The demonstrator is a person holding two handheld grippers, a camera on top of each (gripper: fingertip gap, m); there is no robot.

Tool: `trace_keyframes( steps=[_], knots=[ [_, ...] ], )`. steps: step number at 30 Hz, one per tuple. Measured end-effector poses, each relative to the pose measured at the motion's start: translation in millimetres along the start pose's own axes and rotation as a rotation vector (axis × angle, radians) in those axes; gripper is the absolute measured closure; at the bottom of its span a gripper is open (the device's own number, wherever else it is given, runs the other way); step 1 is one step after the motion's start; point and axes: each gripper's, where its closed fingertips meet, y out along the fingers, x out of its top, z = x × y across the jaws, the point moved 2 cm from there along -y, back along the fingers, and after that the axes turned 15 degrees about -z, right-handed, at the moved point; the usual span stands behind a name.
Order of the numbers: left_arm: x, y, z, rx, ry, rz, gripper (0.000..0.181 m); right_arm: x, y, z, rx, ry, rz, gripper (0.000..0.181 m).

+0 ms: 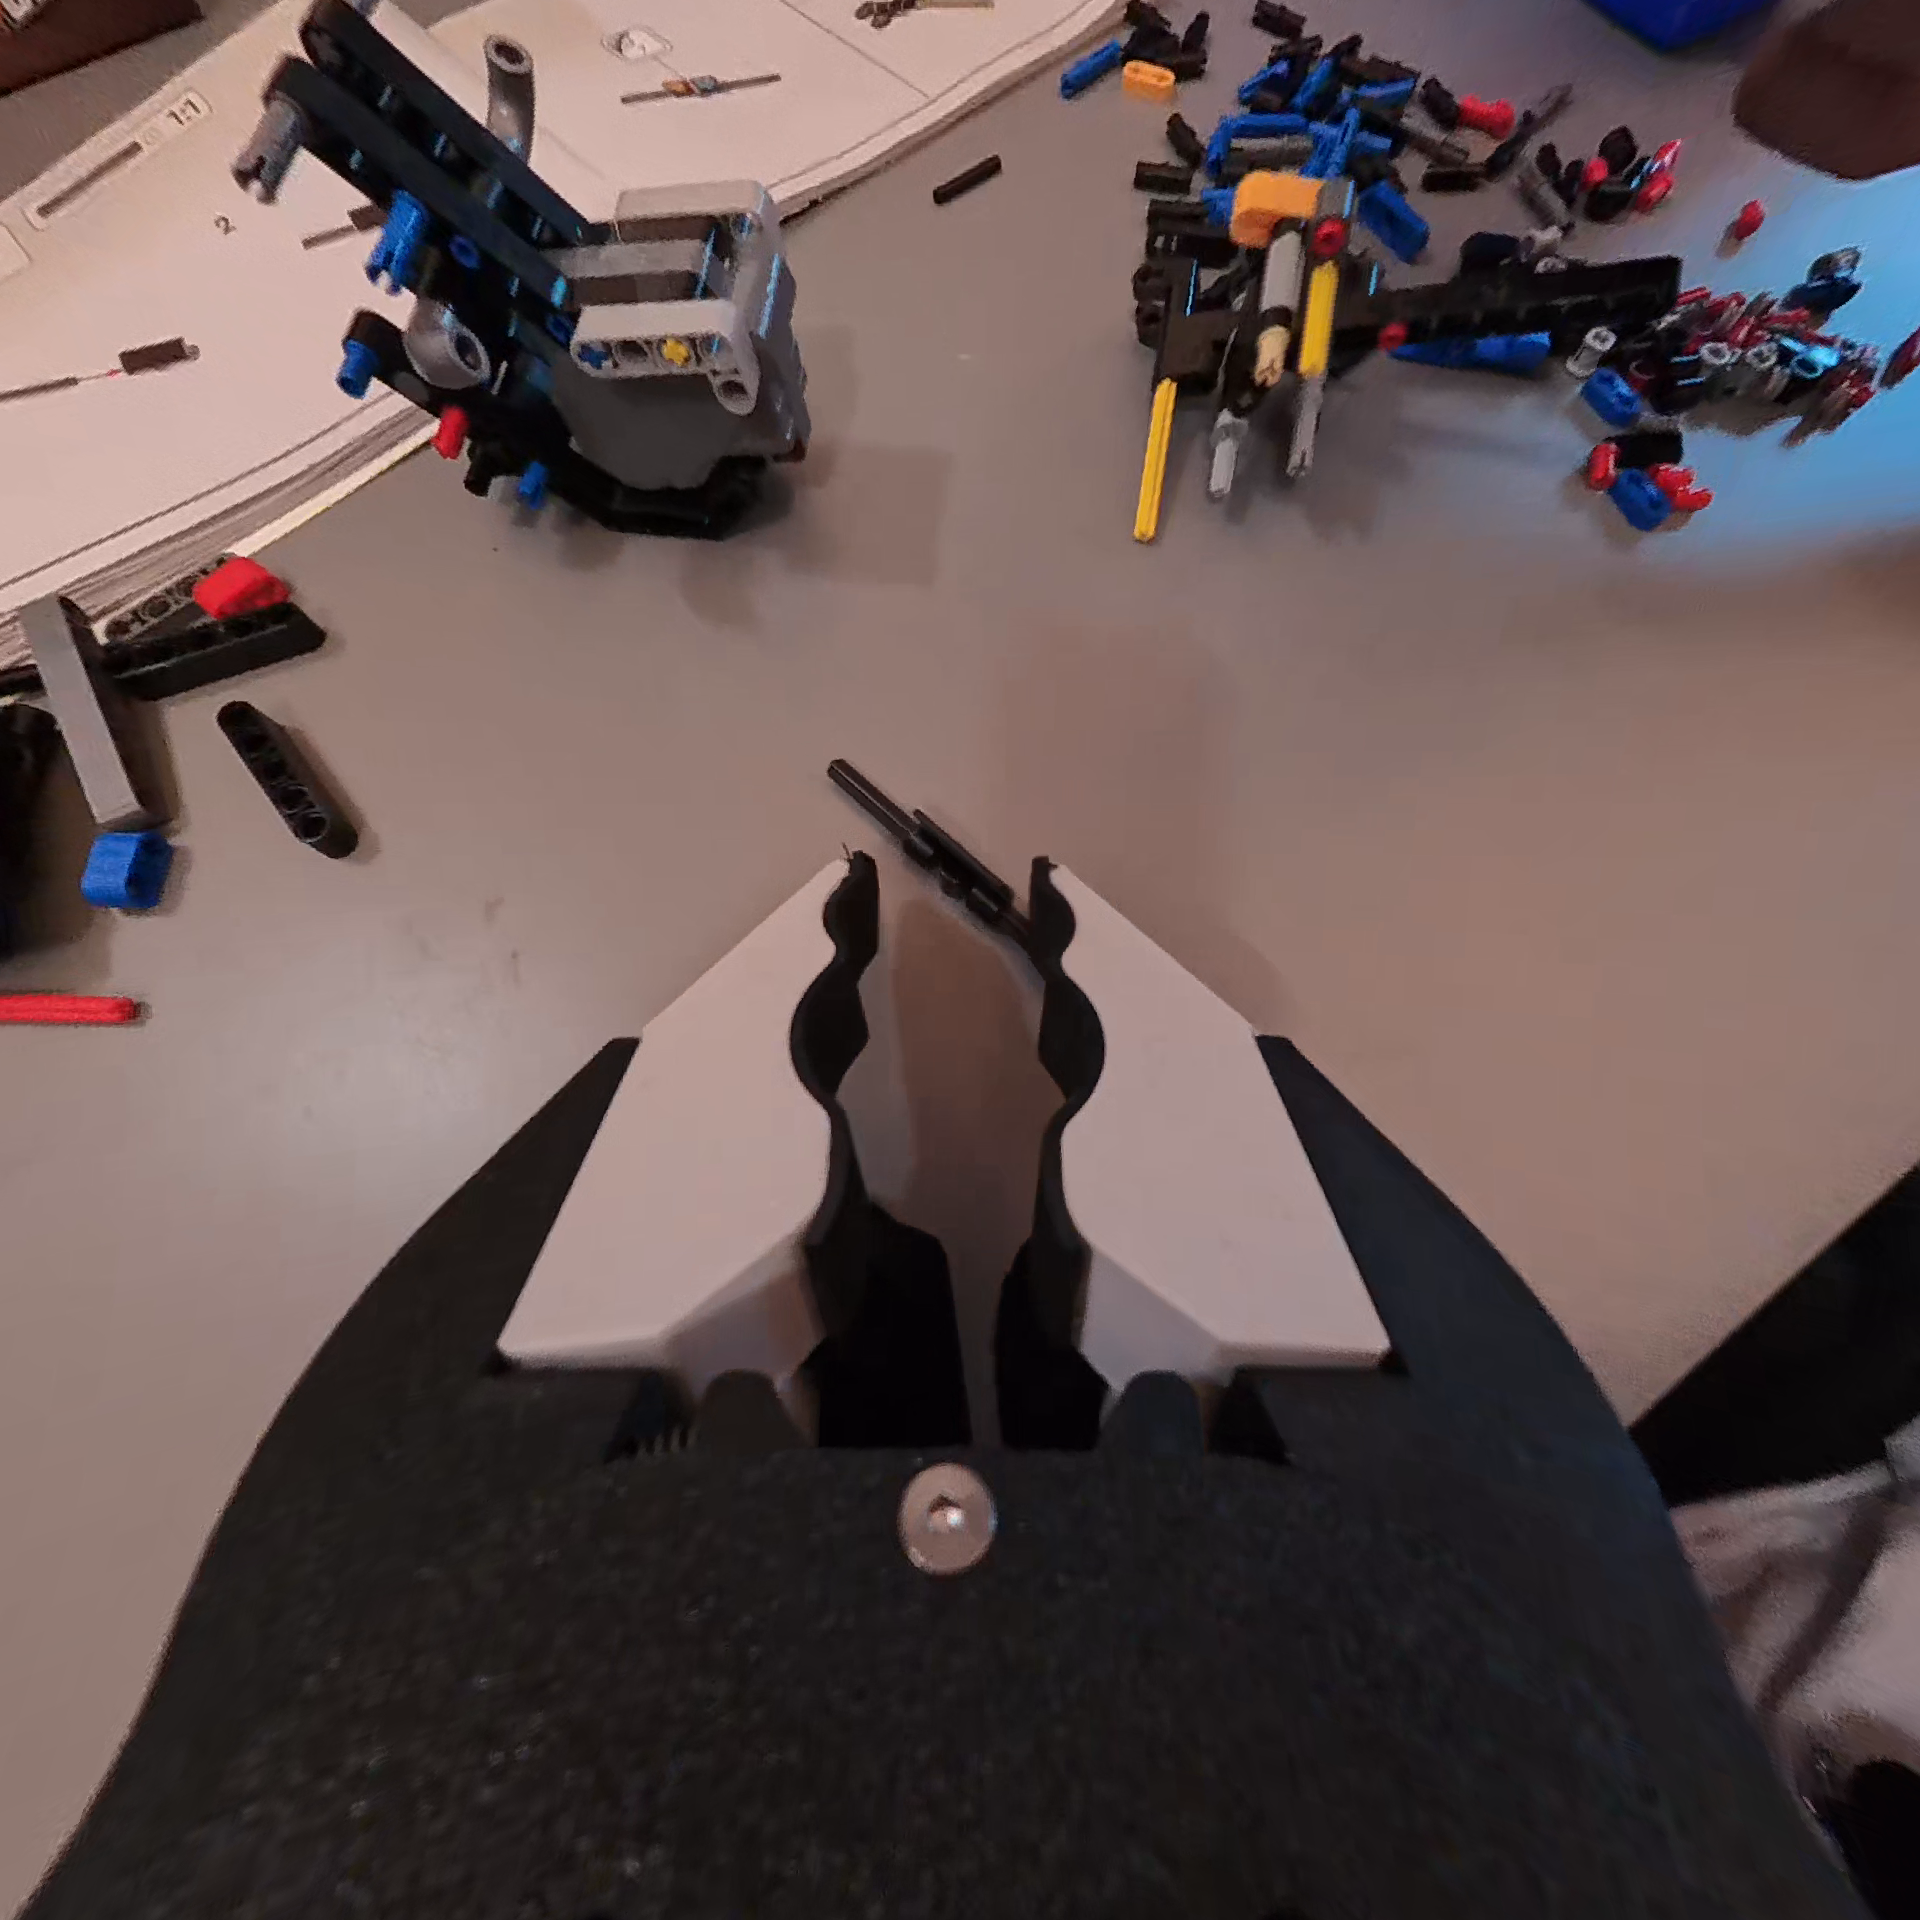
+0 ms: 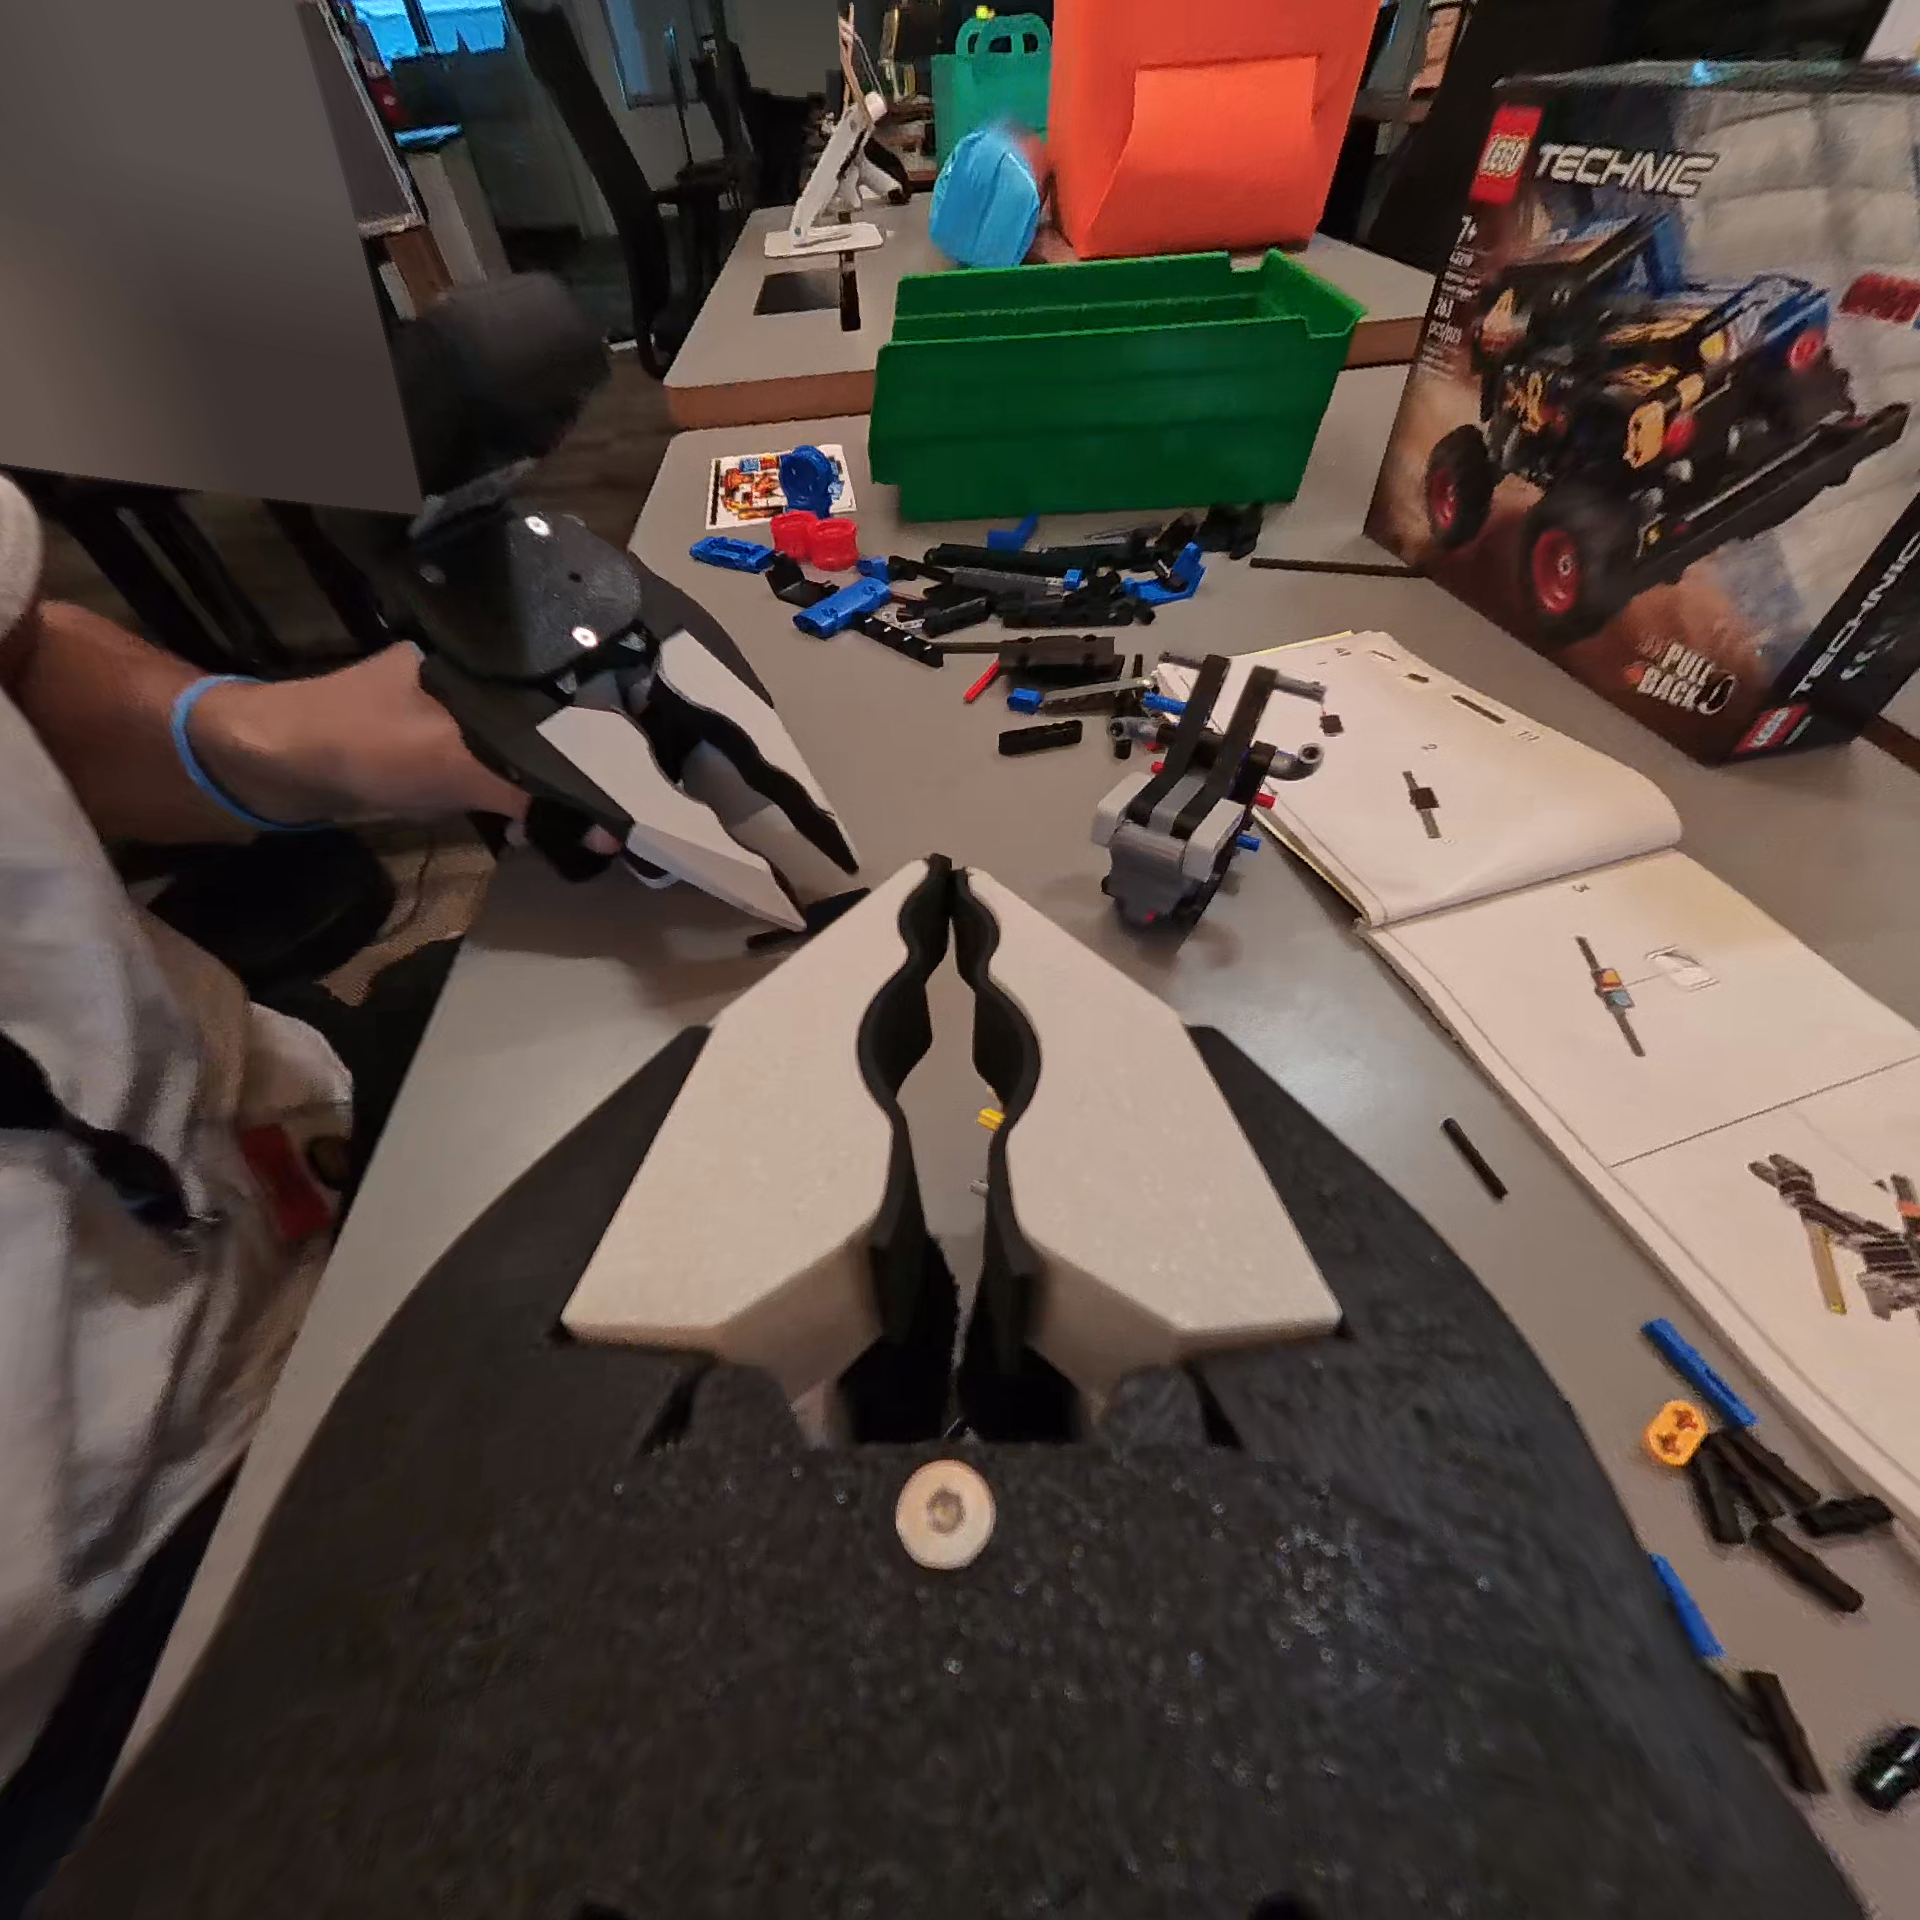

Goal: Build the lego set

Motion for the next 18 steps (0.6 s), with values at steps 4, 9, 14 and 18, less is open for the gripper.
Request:
trace_keyframes(
  steps=[4, 9, 14, 18],
  knots=[
    [-5, 9, 5, -0.049, -0.019, 0.062, 0.159, 0, -4, -10, -0.023, 0.072, -0.020, 0.181],
    [-4, 10, -3, -0.242, 0.158, 0.106, 0.170, -4, -5, -12, -0.006, 0.142, -0.024, 0.181],
    [-4, 10, -6, -0.504, 0.345, 0.162, 0.171, -12, -2, -7, 0.021, 0.153, 0.021, 0.181],
    [-5, 9, -10, -0.646, 0.369, 0.176, 0.169, -21, 1, -3, 0.041, 0.157, 0.066, 0.181]
  ],
)
